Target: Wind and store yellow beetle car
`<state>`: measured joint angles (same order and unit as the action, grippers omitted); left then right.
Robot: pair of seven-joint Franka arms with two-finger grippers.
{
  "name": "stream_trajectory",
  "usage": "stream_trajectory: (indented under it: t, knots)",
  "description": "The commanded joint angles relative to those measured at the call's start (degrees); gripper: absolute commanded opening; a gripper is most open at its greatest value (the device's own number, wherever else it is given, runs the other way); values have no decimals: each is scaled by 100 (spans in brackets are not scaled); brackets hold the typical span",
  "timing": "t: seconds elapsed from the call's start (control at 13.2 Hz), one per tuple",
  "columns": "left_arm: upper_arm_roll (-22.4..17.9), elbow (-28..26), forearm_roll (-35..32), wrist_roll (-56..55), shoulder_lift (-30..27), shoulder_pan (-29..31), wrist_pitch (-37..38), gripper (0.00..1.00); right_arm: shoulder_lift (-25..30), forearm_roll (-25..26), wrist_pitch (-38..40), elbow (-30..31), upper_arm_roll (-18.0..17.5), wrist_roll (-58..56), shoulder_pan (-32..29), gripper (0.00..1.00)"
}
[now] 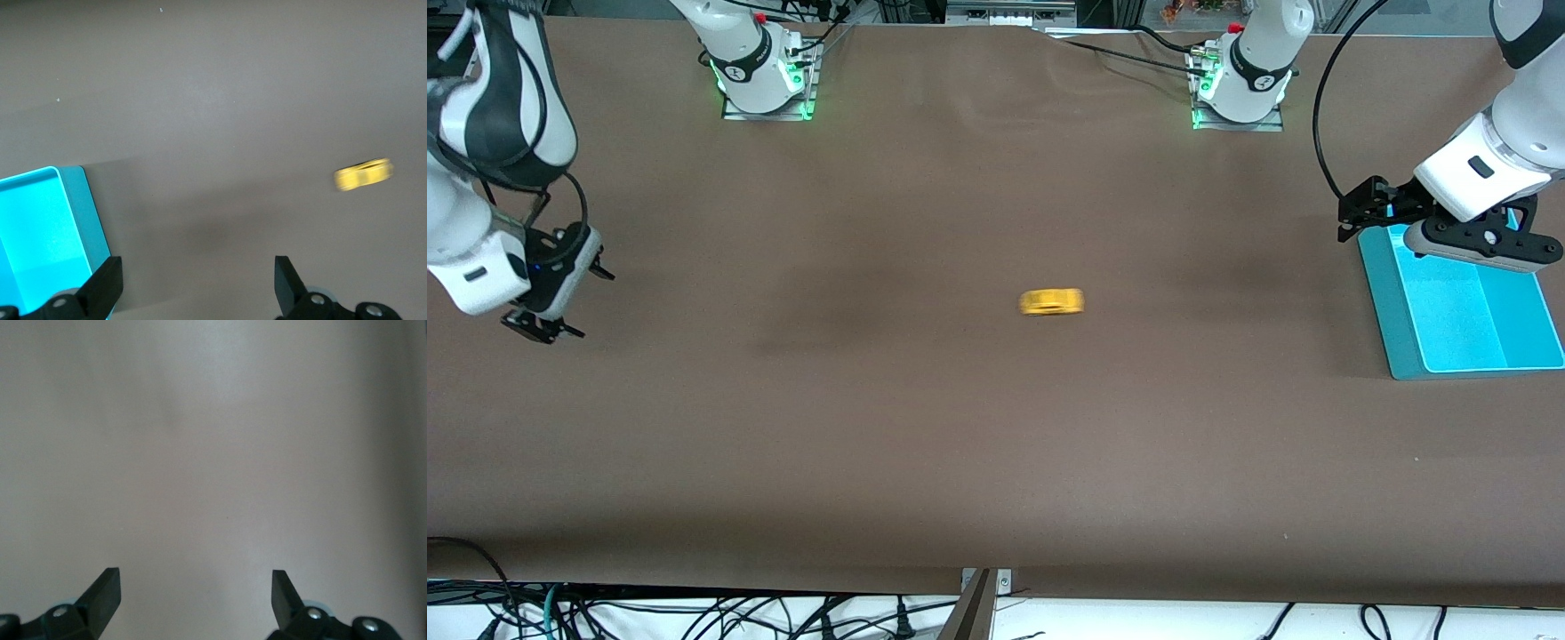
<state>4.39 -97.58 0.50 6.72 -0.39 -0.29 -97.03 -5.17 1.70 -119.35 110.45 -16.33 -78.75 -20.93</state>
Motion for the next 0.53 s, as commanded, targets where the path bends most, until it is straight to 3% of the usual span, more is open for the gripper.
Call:
stream_trajectory:
  t: [0.0, 0.45]
  knots:
    - [-17, 81, 38, -66, 4, -24, 87, 100, 437, 67, 472, -14, 24, 753, 28, 100]
    - [-17, 107, 29, 4, 144, -41, 114, 100, 806, 41, 1747, -647, 77, 3563, 159, 100]
